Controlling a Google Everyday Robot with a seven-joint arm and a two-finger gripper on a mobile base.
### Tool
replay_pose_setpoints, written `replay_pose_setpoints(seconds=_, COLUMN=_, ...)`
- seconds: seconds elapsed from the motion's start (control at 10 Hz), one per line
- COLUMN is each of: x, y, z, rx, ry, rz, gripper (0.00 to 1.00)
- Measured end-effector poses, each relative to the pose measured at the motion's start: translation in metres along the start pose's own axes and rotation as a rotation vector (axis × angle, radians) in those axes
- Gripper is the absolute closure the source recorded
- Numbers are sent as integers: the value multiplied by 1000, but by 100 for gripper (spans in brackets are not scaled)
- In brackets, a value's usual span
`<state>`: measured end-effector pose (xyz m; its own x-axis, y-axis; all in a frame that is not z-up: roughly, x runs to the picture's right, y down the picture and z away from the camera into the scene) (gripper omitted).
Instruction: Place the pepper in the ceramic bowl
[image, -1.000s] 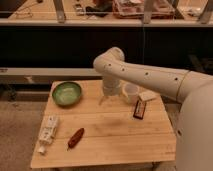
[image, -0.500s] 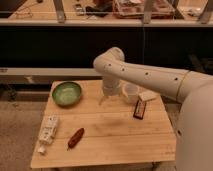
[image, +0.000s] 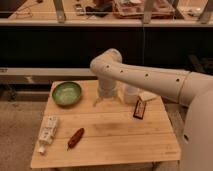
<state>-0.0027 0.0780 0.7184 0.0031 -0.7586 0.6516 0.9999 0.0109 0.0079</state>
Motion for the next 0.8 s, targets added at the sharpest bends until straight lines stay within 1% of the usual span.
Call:
replay_pose_setpoints(seconds=0.1, x=-22, y=-27, z=4, rx=44, ry=-12, rz=40, gripper=20)
replay_pose_setpoints(seconds=0.2, x=-41, y=-48, z=12, rx=71, ry=-20, rz=71, gripper=20)
replay_pose_setpoints(seconds=0.3, x=-55, y=-62, z=21, rx=87, ry=-23, rz=88, gripper=20)
replay_pose_setpoints(seconds=0.4, x=-67, y=-72, z=35, rx=88, ry=-15, rz=101, gripper=20)
replay_pose_setpoints(seconds=0.5, x=-78, y=-84, z=53, rx=78, ry=0, rz=107, gripper=20)
replay_pose_setpoints(seconds=0.7, x=-87, y=-99, z=75, rx=71, ry=3, rz=124, gripper=20)
replay_pose_setpoints(seconds=0.8, x=-90, y=-109, z=86, rx=81, ry=-4, rz=145, gripper=20)
